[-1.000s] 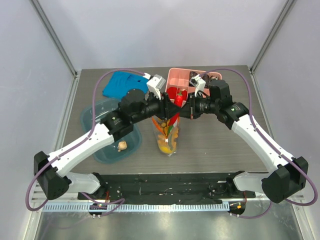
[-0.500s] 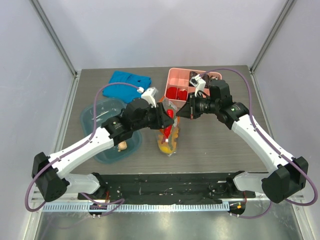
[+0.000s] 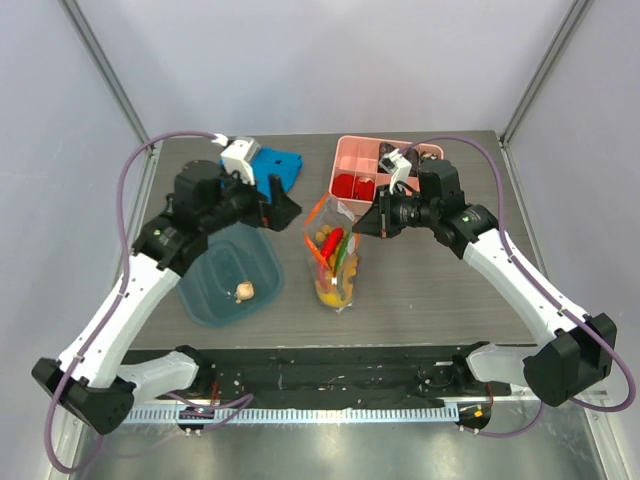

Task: Place the food in the zip-top bag and seal the zipper
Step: Place the fake vegetable in the zipper food storage bag, then pick up the fake vegetable from the bin.

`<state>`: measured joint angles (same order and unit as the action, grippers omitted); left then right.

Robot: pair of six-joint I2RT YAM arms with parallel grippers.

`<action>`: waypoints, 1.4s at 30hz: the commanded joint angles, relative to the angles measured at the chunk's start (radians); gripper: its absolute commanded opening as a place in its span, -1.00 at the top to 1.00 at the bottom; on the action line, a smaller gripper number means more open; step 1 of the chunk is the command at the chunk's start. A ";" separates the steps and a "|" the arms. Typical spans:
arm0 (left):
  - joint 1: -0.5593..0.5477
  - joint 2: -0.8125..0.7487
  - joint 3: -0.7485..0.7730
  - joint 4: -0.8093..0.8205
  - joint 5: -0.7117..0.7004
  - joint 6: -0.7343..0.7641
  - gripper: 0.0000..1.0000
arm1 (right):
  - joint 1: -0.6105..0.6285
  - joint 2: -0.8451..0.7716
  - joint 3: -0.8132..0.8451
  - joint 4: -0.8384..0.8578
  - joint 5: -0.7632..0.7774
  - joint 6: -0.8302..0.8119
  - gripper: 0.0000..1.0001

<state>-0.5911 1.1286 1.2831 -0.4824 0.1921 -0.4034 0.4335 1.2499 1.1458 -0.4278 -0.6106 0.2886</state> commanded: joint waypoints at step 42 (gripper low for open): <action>0.341 0.350 -0.314 -0.369 0.144 1.140 0.51 | -0.004 -0.046 0.002 -0.014 0.008 -0.055 0.98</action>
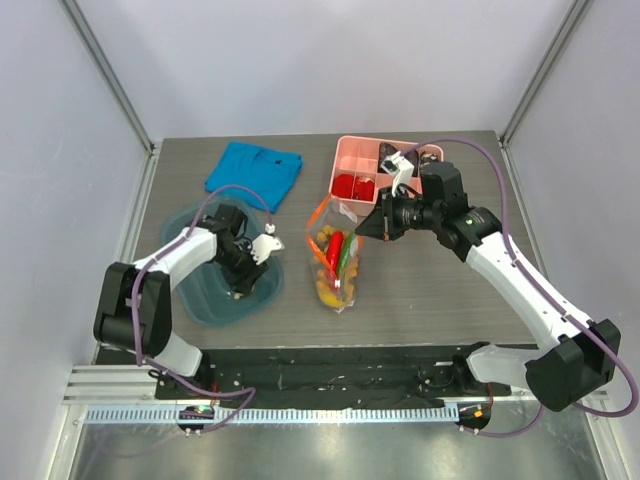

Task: Place the food in the zip-top bag and seal the zipper
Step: Pick up the fake vegetable from the bin, then place the fake vegetable in the zipper food storage bag.

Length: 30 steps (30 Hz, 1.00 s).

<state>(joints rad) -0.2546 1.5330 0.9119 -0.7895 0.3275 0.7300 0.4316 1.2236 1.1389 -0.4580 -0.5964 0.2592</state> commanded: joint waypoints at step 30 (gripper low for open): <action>-0.494 -0.134 0.648 -0.031 0.180 -0.266 -0.67 | -0.002 0.004 0.084 -0.090 -0.266 -0.215 0.98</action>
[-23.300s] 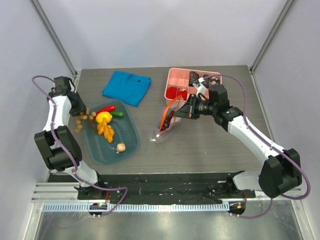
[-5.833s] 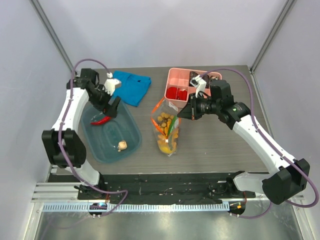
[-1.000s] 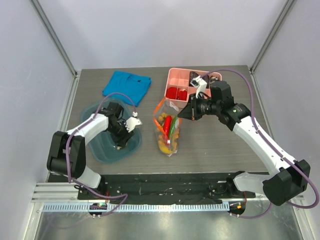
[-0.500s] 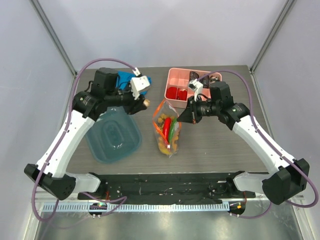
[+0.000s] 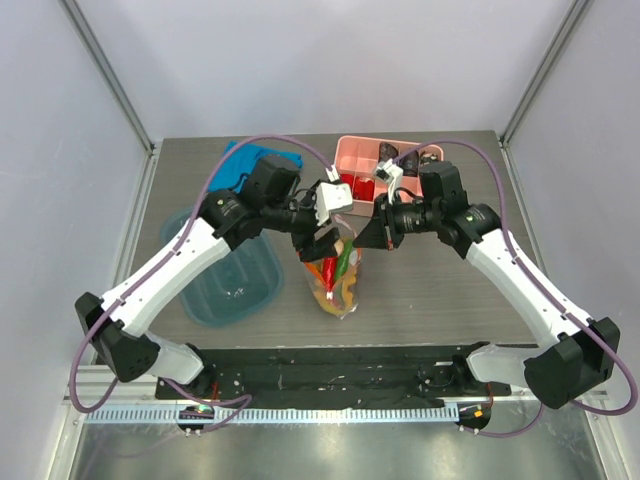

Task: Place the food in the zip-top bag and seal the zipper
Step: Place the fake vegetable in the zipper food storage bag, then adjust the zipper food storage bag at the center of the board.

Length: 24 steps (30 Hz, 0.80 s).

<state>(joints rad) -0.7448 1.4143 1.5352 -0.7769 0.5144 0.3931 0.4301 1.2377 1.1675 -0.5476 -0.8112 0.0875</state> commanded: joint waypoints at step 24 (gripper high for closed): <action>-0.151 -0.002 -0.089 -0.282 -0.079 0.737 -0.32 | 0.015 0.091 0.129 -0.041 -0.121 -0.187 0.98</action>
<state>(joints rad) -0.8532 1.3952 1.4788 -1.1122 0.4835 1.0424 0.4316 1.3163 1.2369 -0.6083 -0.8948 -0.0586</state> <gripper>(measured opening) 0.750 0.016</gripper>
